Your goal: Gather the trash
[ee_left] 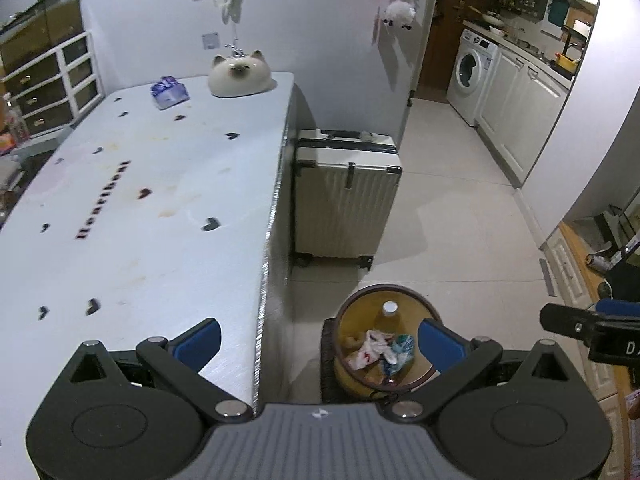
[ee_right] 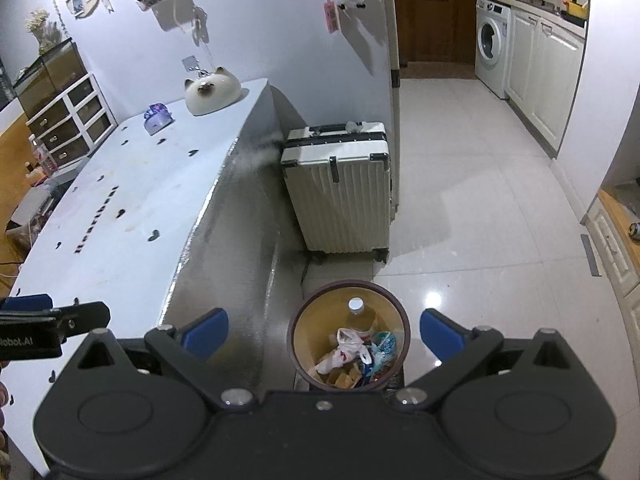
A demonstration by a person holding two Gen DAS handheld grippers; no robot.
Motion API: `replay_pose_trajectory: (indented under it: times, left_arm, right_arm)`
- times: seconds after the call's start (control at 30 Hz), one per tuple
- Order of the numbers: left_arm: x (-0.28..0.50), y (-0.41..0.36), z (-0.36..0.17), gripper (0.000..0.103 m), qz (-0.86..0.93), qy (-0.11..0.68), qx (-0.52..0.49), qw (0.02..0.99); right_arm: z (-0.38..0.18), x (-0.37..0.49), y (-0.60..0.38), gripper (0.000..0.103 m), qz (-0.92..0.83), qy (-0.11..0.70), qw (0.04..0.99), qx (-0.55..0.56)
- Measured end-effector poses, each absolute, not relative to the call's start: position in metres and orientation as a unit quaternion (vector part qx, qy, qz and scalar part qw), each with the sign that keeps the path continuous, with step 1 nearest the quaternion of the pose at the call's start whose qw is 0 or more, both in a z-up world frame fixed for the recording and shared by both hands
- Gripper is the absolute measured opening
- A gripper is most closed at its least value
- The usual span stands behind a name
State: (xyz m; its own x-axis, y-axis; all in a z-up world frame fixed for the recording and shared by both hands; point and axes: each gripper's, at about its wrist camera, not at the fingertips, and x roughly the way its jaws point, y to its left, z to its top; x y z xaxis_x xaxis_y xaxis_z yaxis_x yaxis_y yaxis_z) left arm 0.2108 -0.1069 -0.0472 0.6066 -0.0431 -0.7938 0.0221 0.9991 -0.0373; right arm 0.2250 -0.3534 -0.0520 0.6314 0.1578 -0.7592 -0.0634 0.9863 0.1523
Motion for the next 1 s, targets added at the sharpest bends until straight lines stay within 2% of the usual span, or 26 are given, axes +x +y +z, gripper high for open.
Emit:
replay_pose_trajectory:
  times: [0.4, 1.0]
  left_arm:
    - [0.15, -0.075, -0.029, 0.103, -0.018, 0.418, -0.022, 0.908]
    - [0.094, -0.064, -0.027, 0.103, -0.035, 0.404, -0.024, 0.914]
  right_arm:
    - [-0.029, 0.161, -0.326, 0.103, 0.05, 0.396, 0.916, 0.047]
    - [-0.024, 0.096, -0.32, 0.103, 0.029, 0.388, 0.92, 0.047]
